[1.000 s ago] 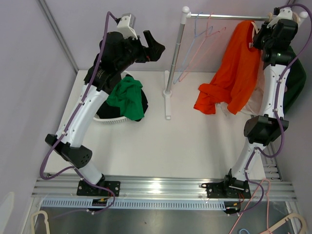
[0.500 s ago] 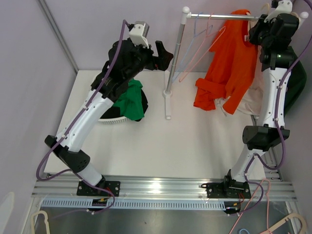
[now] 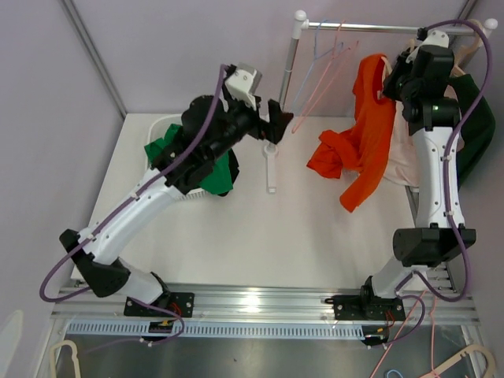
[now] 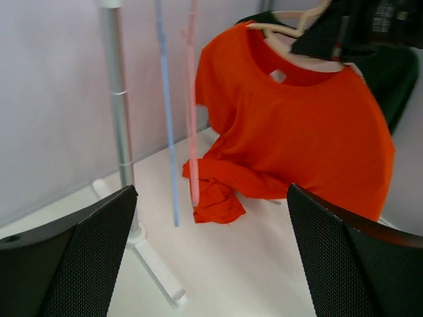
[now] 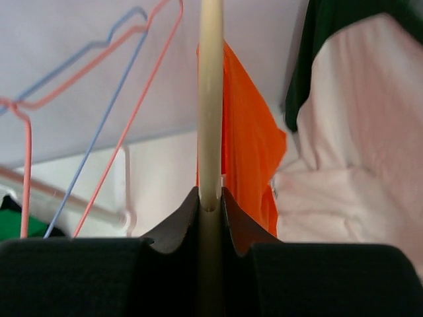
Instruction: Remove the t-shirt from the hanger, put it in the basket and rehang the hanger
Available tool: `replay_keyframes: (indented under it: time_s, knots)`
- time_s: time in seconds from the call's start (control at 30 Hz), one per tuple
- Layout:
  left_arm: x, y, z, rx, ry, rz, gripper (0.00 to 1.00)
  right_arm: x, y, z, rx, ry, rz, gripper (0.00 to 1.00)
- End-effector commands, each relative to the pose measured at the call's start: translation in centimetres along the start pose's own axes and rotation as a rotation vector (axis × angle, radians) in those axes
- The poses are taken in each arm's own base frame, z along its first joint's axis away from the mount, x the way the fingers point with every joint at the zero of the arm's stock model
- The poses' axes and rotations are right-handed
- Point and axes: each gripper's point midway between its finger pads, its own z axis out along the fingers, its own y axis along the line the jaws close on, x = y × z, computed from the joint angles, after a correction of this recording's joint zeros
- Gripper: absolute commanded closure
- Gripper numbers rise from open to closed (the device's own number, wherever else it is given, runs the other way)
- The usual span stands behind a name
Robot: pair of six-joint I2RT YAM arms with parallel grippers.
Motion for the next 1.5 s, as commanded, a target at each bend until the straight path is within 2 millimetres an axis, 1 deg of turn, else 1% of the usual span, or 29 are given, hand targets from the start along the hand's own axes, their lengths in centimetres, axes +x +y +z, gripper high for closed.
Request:
replay_keyframes:
  time_s: [0.0, 0.03, 0.07, 0.1, 0.13, 0.17, 0.2, 0.23, 0.27, 0.3, 0.33, 0.37, 0.4, 0.43, 0.57, 0.67, 0.77, 0.9, 0.97, 1.07, 1.17, 1.2, 1.23, 1.27, 1.3, 1.33, 1.37, 1.43, 1.47]
  knots:
    - [-3.4, -2.7, -2.7, 0.082, -0.167, 0.117, 0.01, -3.2, 0.3, -5.5, 0.021, -0.127, 0.095, 1.00]
    - [-3.2, -3.5, -3.1, 0.131, -0.170, 0.118, 0.00, -2.7, 0.6, -6.1, 0.038, -0.125, 0.118, 1.00]
    - [-2.0, -4.4, -3.7, 0.185, -0.159, 0.112, 0.00, -1.2, 0.7, -6.1, 0.059, -0.096, 0.127, 1.00]
    - [-1.3, -6.7, -4.6, 0.319, -0.150, 0.107, 0.00, -1.2, 0.3, -7.5, 0.093, -0.109, 0.156, 1.00]
    - [-1.5, -8.0, -5.3, 0.383, -0.171, 0.074, 0.01, -0.7, 0.0, -7.9, 0.121, -0.108, 0.196, 1.00]
    - [1.6, -8.9, -5.8, 0.440, -0.125, 0.066, 0.01, 0.7, -0.7, -7.9, 0.178, -0.092, 0.217, 1.00]
    - [1.1, -11.0, -6.8, 0.522, -0.180, 0.069, 0.00, 0.9, -1.1, -8.9, 0.197, -0.099, 0.248, 1.00]
    - [1.4, -11.9, -7.4, 0.548, -0.205, 0.081, 0.01, 1.4, -1.2, -9.2, 0.207, -0.094, 0.289, 1.00]
    - [5.3, -13.8, -7.9, 0.590, -0.155, 0.083, 0.00, 2.3, -1.5, -9.1, 0.230, -0.079, 0.308, 1.00]
    - [5.1, -14.4, -8.2, 0.583, -0.196, 0.115, 0.00, 2.9, -1.7, -9.5, 0.240, -0.061, 0.325, 1.00]
    - [6.6, -15.2, -8.4, 0.594, -0.173, 0.128, 0.01, 3.1, -1.6, -9.9, 0.239, -0.056, 0.342, 1.00]
    - [7.4, -16.2, -8.6, 0.605, -0.163, 0.138, 0.01, 3.3, -1.3, -10.1, 0.238, -0.052, 0.380, 1.00]
    - [9.3, -17.8, -8.8, 0.622, -0.136, 0.158, 0.01, 3.6, -0.8, -10.5, 0.234, -0.038, 0.379, 1.00]
    - [10.5, -18.6, -9.0, 0.635, -0.123, 0.172, 0.00, 3.8, -0.5, -10.8, 0.231, -0.036, 0.381, 1.00]
    - [13.4, -21.8, -9.6, 0.686, -0.109, 0.193, 0.00, 3.3, 0.4, -13.1, 0.211, -0.066, 0.408, 1.00]
    - [14.1, -22.8, -9.1, 0.691, -0.111, 0.193, 0.01, 3.5, 1.0, -13.8, 0.183, -0.065, 0.404, 1.00]
    - [13.9, -23.3, -8.0, 0.671, -0.101, 0.192, 0.01, 3.4, 1.1, -14.4, 0.175, -0.060, 0.404, 1.00]
    - [14.6, -23.3, -6.4, 0.619, -0.069, 0.196, 0.00, 3.2, 1.4, -15.4, 0.140, -0.061, 0.411, 1.00]
    - [15.1, -22.4, -4.9, 0.528, -0.047, 0.191, 0.00, 3.2, 1.7, -15.6, 0.124, -0.055, 0.416, 1.00]
    - [15.5, -22.0, -3.9, 0.473, -0.025, 0.179, 0.00, 3.2, 2.0, -16.1, 0.104, -0.052, 0.419, 1.00]
    - [16.0, -21.8, -3.1, 0.439, -0.001, 0.179, 0.20, 3.2, 2.1, -16.3, 0.096, -0.049, 0.418, 1.00]
    - [16.1, -21.9, -2.8, 0.432, 0.004, 0.180, 0.40, 3.3, 2.1, -16.3, 0.093, -0.046, 0.417, 1.00]
    - [16.4, -21.8, -2.8, 0.427, 0.016, 0.182, 0.53, 3.2, 2.2, -16.4, 0.090, -0.048, 0.416, 1.00]
    - [16.5, -21.7, -2.7, 0.419, 0.021, 0.173, 0.72, 3.2, 2.2, -16.4, 0.089, -0.047, 0.415, 1.00]
    - [16.7, -21.6, -2.7, 0.412, 0.030, 0.165, 0.99, 3.3, 2.0, -16.4, 0.096, -0.047, 0.411, 1.00]
    - [16.5, -21.7, -3.0, 0.423, 0.029, 0.153, 0.99, 3.2, 2.0, -16.4, 0.097, -0.051, 0.411, 1.00]
    - [17.0, -21.9, -3.6, 0.449, 0.032, 0.150, 0.99, 3.3, 2.0, -16.3, 0.100, -0.048, 0.405, 1.00]
    - [15.5, -22.8, -5.4, 0.531, -0.029, 0.121, 0.99, 3.4, 1.8, -16.1, 0.114, -0.049, 0.398, 1.00]
    - [16.5, -23.3, -6.6, 0.566, -0.021, 0.126, 1.00, 3.4, 1.7, -16.0, 0.119, -0.048, 0.392, 1.00]
